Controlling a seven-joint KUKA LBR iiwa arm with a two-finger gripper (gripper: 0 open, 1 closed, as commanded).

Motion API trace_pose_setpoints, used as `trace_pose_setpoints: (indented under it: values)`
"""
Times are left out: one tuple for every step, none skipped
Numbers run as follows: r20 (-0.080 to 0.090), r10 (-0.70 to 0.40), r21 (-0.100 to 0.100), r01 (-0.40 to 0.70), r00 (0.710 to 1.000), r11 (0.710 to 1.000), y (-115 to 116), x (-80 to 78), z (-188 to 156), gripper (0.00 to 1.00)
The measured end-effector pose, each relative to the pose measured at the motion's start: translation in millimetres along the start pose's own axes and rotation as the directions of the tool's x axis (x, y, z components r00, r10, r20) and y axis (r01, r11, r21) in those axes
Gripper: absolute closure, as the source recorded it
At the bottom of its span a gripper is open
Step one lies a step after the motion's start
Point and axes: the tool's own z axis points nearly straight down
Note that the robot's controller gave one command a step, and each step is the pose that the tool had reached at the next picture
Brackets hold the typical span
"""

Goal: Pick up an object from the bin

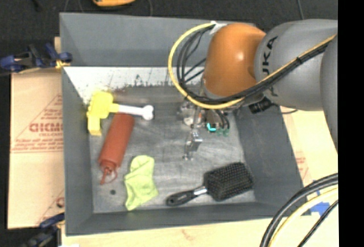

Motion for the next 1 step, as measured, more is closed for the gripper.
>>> trace_pose_setpoints:
  values:
    - [0.008,0.001,0.000,-0.001,1.000,1.000,0.0,-1.8,-4.7,0.00]
